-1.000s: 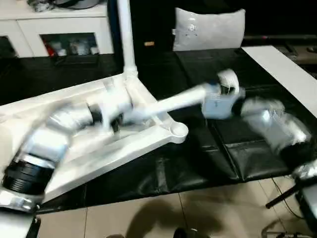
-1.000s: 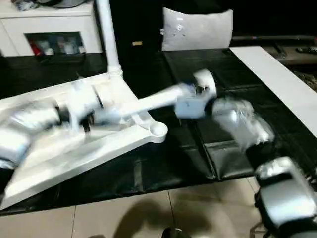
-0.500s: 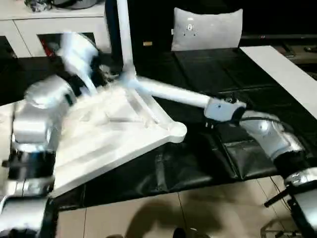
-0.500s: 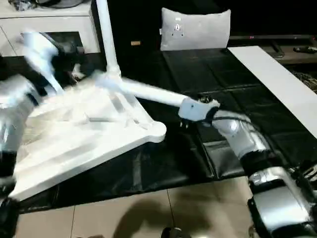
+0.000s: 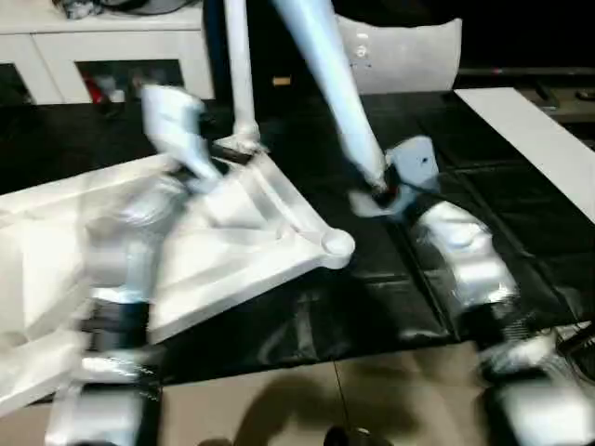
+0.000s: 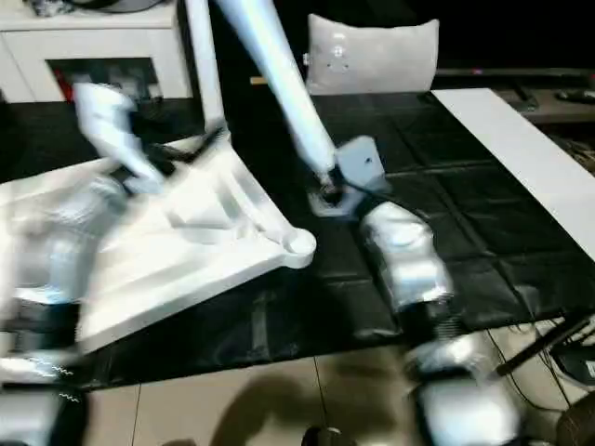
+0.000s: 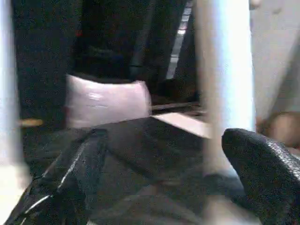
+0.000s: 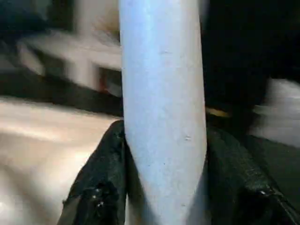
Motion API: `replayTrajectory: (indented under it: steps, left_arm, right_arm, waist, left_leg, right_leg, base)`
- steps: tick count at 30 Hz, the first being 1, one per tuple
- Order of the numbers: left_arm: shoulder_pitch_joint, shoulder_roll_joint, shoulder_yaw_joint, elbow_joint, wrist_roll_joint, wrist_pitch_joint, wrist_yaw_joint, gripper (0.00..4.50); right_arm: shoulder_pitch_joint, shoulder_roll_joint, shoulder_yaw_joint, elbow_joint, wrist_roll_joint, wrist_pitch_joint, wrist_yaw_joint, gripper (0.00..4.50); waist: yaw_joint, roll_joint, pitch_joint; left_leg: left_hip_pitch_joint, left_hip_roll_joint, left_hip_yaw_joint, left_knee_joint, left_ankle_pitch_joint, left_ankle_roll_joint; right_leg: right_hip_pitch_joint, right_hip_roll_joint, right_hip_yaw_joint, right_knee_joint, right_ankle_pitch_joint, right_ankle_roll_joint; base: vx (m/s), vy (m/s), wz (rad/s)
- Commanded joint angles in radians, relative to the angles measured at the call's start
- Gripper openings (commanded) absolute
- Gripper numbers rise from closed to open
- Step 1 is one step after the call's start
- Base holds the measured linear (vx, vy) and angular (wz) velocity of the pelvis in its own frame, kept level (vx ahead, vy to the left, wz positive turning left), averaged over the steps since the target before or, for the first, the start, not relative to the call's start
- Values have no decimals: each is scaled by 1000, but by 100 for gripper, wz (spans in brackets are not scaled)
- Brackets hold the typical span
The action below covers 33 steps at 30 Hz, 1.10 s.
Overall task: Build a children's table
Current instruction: Insert table leg to table base
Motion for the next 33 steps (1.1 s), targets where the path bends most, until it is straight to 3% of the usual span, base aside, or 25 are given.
replayTrajectory:
  steps: [1,3,5,7,11,13,16,18,19,27,33]
  left_arm:
    - [-22,-21,-5,-15,-30,3,10,450]
    - [-28,-31,-12,-13,-42,11,1,450]
    - [-35,-40,-17,-6,-46,17,-1,450]
    - [-39,-47,-16,3,-47,25,-1,450]
    - [-33,-56,7,-6,-87,35,-10,450]
    - [-24,-50,3,-24,-105,36,-26,414]
    - [-15,-45,1,-32,-117,57,-31,408]
    - [-10,-46,1,-38,-121,62,-34,369]
    - [-9,-47,1,-40,-123,65,-34,370]
    - [-8,-46,-3,-42,-139,79,-35,308]
    - [-10,-46,0,-41,-140,77,-22,253]
  right_arm:
    - [22,0,2,-98,85,74,46,186]
    - [44,-4,29,-127,93,93,73,186]
    - [66,-7,50,-158,106,114,101,186]
    - [87,-7,59,-191,117,138,118,186]
    - [117,-5,56,-256,132,206,119,186]
    - [123,-11,63,-274,146,234,119,186]
    - [128,-15,68,-290,152,260,128,186]
    - [130,-17,71,-297,151,268,132,186]
    - [131,-17,72,-301,151,272,133,186]
    - [140,-23,77,-328,143,304,130,186]
    - [140,-22,74,-330,143,313,128,186]
  waist:
    - [7,-8,-81]
    - [12,-3,-80]
    - [12,-5,-78]
    - [12,-3,-76]
    - [9,-10,-77]
    - [9,-14,-76]
    - [10,-11,-76]
    - [9,-12,-77]
    - [10,-9,-77]
    - [13,-7,-79]
    - [12,-9,-78]
  left_leg:
    - [-20,19,22,-73,-56,116]
    - [-18,17,22,-75,-66,97]
    - [-17,13,24,-75,-84,87]
    - [-19,9,24,-75,-107,69]
    - [-23,4,23,-71,-110,61]
    - [-20,4,23,-70,-108,61]
    - [-21,8,22,-72,-106,58]
    - [-22,7,22,-72,-102,56]
    - [-22,8,22,-72,-101,56]
    - [-23,12,21,-75,-76,55]
    - [-23,11,21,-74,-83,51]
  right_leg:
    - [90,-52,50,-67,-386,-65]
    - [91,-51,49,-73,-412,-49]
    - [90,-49,47,-79,-444,-32]
    - [90,-49,41,-91,-496,11]
    - [91,-49,34,-96,-524,50]
    - [87,-49,32,-101,-545,66]
    - [87,-50,31,-100,-535,69]
    - [87,-50,31,-100,-528,70]
    - [88,-50,31,-99,-527,68]
    - [91,-52,36,-92,-475,38]
    - [91,-53,34,-95,-495,52]
  base:
    - [0,0,0]
    - [0,0,0]
    - [0,0,0]
    - [0,0,0]
    - [0,0,0]
    - [0,0,0]
    - [0,0,0]
    - [0,0,0]
    - [0,0,0]
    - [0,0,0]
    - [0,0,0]
